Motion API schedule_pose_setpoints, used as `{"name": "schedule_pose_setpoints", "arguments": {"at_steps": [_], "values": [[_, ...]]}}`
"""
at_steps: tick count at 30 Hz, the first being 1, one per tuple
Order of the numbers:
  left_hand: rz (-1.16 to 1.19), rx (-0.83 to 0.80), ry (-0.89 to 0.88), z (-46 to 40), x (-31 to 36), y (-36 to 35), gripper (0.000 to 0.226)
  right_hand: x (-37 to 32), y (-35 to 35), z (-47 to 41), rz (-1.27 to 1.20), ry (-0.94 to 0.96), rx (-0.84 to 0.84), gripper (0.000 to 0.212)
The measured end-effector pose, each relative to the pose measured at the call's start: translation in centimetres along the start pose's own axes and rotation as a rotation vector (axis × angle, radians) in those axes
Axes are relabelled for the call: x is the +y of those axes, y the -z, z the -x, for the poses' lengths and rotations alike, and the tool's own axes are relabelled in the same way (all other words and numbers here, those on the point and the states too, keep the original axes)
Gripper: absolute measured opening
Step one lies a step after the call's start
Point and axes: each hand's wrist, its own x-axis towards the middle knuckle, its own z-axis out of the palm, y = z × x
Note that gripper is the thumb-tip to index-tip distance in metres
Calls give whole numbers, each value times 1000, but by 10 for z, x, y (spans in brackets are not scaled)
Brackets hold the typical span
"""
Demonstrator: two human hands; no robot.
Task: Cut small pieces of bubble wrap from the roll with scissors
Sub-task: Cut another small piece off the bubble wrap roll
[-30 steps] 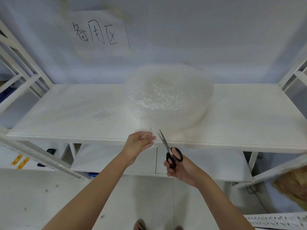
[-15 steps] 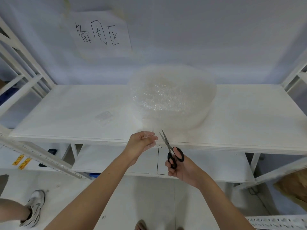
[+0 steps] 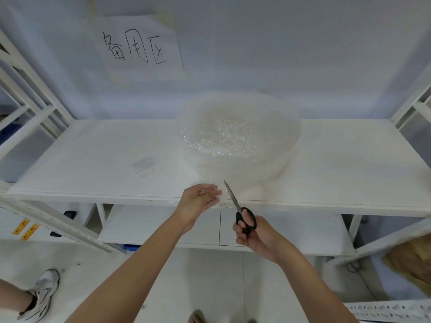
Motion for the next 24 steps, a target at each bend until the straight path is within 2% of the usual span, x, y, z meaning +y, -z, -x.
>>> {"name": "schedule_pose_setpoints", "arguments": {"at_steps": [4, 9, 15, 24], "values": [[5, 2, 8, 1, 2, 1, 18, -1, -3, 0, 1, -9, 6, 48], [6, -5, 10, 3, 1, 4, 18, -6, -8, -1, -8, -31, -24, 49], [-11, 2, -11, 2, 3, 7, 12, -4, -8, -1, 3, -8, 29, 45], [0, -33, -14, 0, 10, 3, 16, -10, -10, 7, -27, 46, 75, 27]]}}
